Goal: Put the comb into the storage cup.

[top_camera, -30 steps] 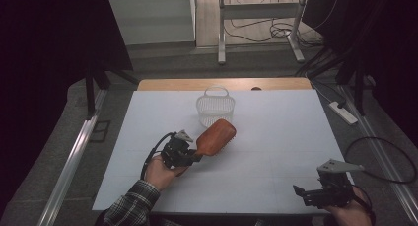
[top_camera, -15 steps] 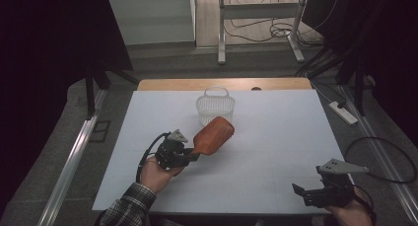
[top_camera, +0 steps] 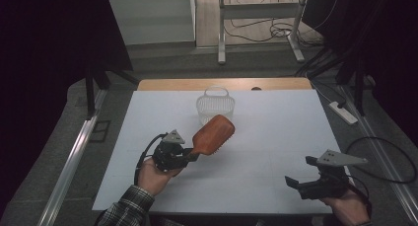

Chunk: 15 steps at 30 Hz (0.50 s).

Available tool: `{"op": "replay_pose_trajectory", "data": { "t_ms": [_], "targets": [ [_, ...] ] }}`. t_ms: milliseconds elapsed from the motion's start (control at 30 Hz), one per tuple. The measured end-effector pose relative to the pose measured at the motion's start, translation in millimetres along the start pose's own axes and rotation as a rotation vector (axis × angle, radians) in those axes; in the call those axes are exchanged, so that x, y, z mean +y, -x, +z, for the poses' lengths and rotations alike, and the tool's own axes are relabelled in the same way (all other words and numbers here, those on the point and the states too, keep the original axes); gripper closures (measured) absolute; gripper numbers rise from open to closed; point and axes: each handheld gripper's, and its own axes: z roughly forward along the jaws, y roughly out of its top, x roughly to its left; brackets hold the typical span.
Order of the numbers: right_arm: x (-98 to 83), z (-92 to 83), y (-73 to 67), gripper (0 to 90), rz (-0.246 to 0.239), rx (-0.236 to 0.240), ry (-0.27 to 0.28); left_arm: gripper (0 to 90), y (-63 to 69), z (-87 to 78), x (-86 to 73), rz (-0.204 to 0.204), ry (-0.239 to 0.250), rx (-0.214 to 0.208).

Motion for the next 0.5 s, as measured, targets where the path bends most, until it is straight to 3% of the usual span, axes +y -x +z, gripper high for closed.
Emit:
{"op": "replay_pose_trajectory", "data": {
  "t_ms": [267,500],
  "targets": [
    [12.2,4.4,4.3,0.0,0.001,0.006,0.012,70.7,1.6,-0.3,1.3,0.013,0.015,-0.005],
    [26.6,17.2,1.9,0.0,0.007,0.060,0.015,70.6,3.9,-1.0,3.8,0.027,0.032,-0.017]
  ]
}}
